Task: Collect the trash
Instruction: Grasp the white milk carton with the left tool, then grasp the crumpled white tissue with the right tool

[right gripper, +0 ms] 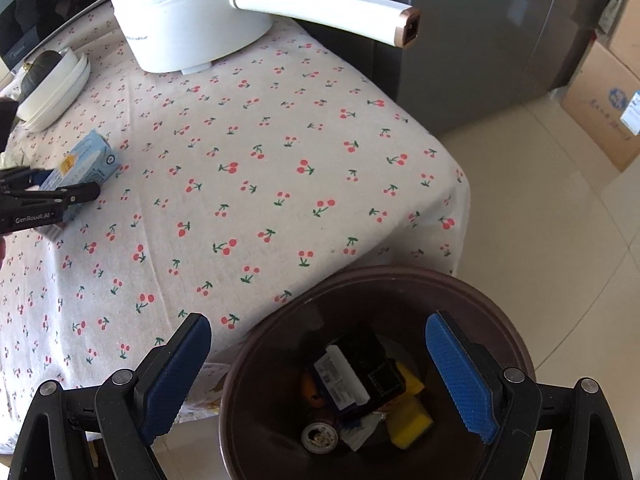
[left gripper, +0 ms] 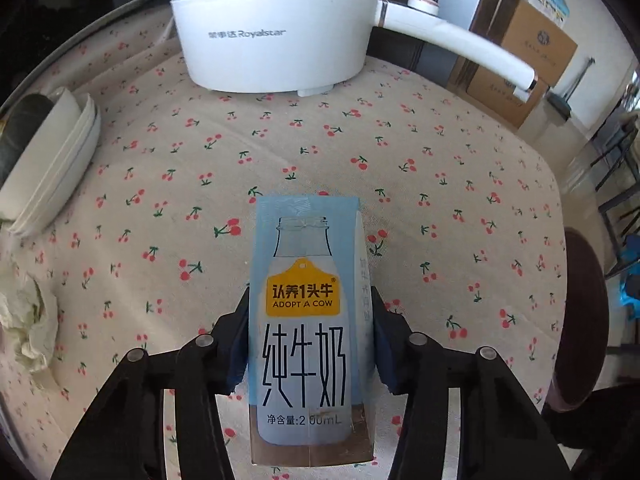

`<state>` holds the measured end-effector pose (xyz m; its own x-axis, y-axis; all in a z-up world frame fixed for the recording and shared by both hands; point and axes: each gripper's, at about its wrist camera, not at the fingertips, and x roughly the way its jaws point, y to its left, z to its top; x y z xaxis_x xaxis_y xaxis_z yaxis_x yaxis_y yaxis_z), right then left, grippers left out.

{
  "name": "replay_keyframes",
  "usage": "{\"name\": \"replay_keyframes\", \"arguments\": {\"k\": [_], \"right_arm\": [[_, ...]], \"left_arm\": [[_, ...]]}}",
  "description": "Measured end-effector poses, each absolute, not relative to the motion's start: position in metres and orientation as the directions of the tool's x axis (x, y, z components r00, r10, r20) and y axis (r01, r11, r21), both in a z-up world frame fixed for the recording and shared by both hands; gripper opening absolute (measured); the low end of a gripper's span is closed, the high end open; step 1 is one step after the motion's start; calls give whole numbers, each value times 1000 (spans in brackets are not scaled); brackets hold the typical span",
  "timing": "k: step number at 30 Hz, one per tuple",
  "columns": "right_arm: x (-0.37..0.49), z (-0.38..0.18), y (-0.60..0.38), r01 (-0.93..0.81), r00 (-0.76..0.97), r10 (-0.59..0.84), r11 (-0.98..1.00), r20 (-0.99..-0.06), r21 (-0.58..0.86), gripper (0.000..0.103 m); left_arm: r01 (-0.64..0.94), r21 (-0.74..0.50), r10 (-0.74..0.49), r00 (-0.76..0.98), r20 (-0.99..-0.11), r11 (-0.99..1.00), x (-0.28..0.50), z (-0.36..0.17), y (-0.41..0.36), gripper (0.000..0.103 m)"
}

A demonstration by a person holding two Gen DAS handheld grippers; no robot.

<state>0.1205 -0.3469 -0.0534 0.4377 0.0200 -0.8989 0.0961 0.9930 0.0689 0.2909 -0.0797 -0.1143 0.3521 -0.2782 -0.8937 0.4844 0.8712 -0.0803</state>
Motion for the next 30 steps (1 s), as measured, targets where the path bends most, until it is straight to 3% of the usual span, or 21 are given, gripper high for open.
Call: {"name": "replay_keyframes", "arguments": {"k": [7, 18, 30], "right_arm": [[126, -59, -312, 49, 434, 27, 997, -900, 53, 91], [165, -61, -188, -87, 437, 166, 986, -884, 143, 91], [266, -81, -14, -202, 452, 391, 920, -802, 335, 90]], "left_arm": [[278, -205, -315, 443, -839, 938, 235, -88, -9, 54], [-88, -58, 2, 567, -824, 994, 201, -66, 153, 54], [-194, -83, 50, 596, -802, 978, 206, -90, 223, 54]]}}
